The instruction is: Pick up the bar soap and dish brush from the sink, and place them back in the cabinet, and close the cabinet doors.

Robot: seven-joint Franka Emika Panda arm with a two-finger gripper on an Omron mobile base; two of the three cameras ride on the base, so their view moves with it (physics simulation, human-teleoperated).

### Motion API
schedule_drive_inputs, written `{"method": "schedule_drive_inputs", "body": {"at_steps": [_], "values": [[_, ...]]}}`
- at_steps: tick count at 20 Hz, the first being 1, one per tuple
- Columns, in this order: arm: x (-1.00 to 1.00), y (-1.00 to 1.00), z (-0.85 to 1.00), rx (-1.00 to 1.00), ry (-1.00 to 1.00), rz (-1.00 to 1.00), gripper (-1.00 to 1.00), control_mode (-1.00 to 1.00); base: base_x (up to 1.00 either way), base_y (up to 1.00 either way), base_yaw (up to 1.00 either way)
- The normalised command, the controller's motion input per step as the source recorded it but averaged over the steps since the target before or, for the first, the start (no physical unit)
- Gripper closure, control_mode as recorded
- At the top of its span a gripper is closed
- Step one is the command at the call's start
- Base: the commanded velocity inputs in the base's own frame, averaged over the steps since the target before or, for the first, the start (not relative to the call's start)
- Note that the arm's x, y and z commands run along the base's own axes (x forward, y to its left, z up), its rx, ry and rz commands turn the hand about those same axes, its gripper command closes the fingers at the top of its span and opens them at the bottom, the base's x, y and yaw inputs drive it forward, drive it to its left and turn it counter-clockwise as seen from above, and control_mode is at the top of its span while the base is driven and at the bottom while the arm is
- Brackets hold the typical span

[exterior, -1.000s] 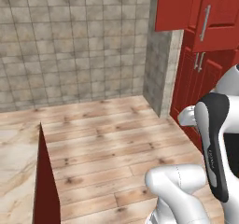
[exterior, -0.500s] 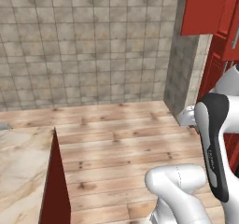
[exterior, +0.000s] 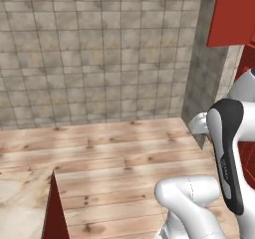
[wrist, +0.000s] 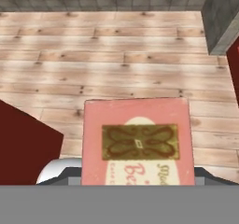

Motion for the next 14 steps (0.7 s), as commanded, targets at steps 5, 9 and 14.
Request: {"method": "schedule_drive_inputs", "body": {"at_steps": [5,9,14], "values": [[0.00,0.00,0.00,0.00,0.00,0.00,1.00,1.00,0.80,0.18,0.00],[0.00,0.00,0.00,0.00,0.00,0.00,1.00,1.00,0.72,0.20,-0.01],[0.00,0.00,0.00,0.00,0.00,0.00,1.00,1.00,0.74,0.19,-0.02]]}}
